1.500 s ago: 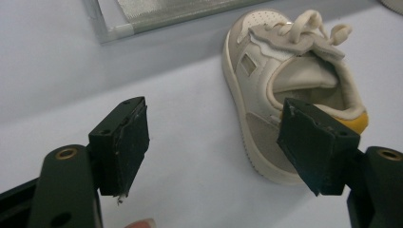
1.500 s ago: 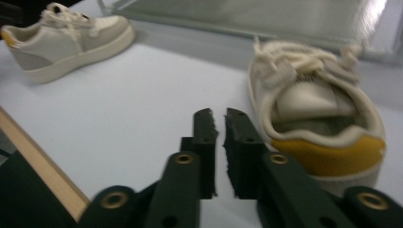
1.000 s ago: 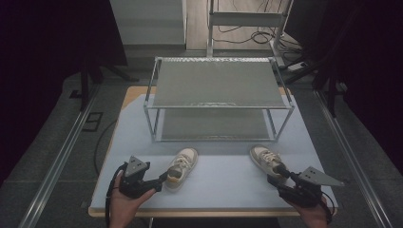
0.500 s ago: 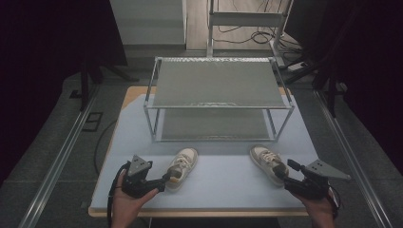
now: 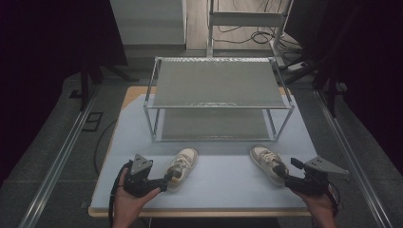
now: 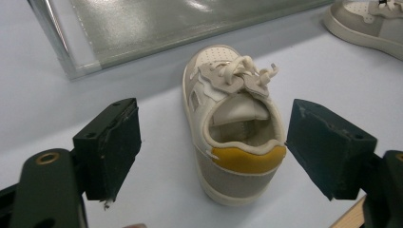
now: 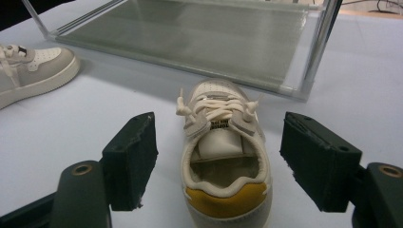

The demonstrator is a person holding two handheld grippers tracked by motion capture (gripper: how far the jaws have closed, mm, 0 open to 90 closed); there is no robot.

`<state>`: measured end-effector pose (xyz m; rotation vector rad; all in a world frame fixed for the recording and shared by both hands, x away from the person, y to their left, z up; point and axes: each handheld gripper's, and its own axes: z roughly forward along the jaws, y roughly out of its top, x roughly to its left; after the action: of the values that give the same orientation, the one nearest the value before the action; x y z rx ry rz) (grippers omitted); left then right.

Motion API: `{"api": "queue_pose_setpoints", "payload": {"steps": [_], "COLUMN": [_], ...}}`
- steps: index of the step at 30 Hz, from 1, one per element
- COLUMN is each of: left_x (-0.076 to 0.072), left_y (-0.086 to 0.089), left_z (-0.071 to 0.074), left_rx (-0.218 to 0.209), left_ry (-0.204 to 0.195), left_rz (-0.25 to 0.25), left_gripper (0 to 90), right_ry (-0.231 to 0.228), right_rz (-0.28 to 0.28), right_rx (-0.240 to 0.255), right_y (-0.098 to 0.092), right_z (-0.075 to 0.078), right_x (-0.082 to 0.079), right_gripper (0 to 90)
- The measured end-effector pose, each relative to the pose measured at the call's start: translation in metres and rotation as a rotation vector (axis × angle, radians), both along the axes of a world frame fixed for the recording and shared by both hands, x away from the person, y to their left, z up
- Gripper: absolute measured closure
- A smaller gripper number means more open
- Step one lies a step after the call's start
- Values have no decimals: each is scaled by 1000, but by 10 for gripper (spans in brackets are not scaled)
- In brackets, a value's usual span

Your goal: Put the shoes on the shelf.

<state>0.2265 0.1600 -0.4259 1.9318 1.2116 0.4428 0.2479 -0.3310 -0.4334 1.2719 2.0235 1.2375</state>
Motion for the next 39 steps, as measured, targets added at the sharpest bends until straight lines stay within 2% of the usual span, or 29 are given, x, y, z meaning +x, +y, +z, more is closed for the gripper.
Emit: {"api": "queue_pose_setpoints", "payload": {"steps": [3,8,14,19,25,34,39], "left_x": [1,6,17,26,33,42,46], "left_y": [-2,-11,-29,-41,-49,-58,-60], "left_z": [0,-2,-8,-17,-29,-46,-54], "left_rx": [0,23,78,126,156,186,197], "left_ry": [6,25,59,93,130,191,227], "left_rz": [4,-9,-19,-16,-14,-34,-29], "left_gripper": [170,148,141,138,126,141,151], "right_ry": [12,23,49,68,103,162,179], "right_rz": [-8,-17,-19,-32,-30,-16,-12], "right_rx": [-3,-8,-24,-40,-67,-103,-127], "right_y": [0,1,4,4,9,20,23], "right_z": [0,0,-3,-8,-18,-34,-41], "right_x": [2,6,12,16,23,37,43], "right_gripper": [256,224,190,171,157,154,169]}}
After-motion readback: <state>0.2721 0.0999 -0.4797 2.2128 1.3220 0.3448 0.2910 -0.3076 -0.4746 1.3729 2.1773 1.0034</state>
